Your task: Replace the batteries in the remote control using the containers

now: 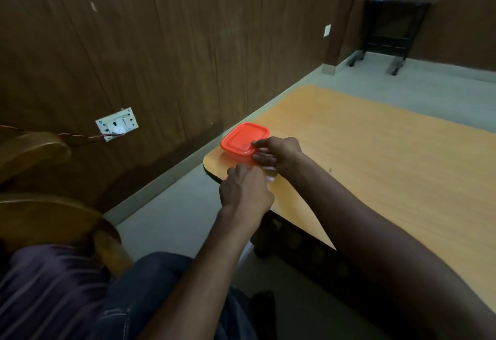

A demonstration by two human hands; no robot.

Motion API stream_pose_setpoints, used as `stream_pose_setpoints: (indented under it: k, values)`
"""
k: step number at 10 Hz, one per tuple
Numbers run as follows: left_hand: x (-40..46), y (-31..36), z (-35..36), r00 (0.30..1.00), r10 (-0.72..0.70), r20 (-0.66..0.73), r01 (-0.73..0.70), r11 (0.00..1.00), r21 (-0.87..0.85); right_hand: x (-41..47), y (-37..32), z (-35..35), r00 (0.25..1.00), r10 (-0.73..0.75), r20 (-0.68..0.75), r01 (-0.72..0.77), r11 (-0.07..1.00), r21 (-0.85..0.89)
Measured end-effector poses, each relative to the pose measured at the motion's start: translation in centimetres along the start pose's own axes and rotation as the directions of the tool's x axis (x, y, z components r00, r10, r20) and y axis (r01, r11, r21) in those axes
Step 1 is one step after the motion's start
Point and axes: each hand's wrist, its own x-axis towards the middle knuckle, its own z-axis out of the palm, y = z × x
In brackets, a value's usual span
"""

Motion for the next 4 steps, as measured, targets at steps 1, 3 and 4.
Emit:
stream_pose_setpoints:
  k: [1, 3, 4]
  values:
    - [-0.1, 0.1, -0.1, 1.000, 0.004, -0.001, -0.004, 1.000, 0.009, -0.8, -0.2, -0.3, 1.000, -0.001, 0.014, 0.001, 1.000, -0.001]
    - [-0.1, 0.8, -0.3, 0.999, 0.027, -0.043, -0.029, 0.998, -0.051, -4.0, 0.4, -4.0, 0.998, -0.039, -0.038, 0.042, 0.997, 0.069]
    - [-0.4, 2.3, 0.1, 0.993, 0.064, -0.103, -0.080, 0.984, -0.162, -6.2, 1.1, -7.6, 0.990, -0.100, -0.099, 0.106, 0.993, 0.054]
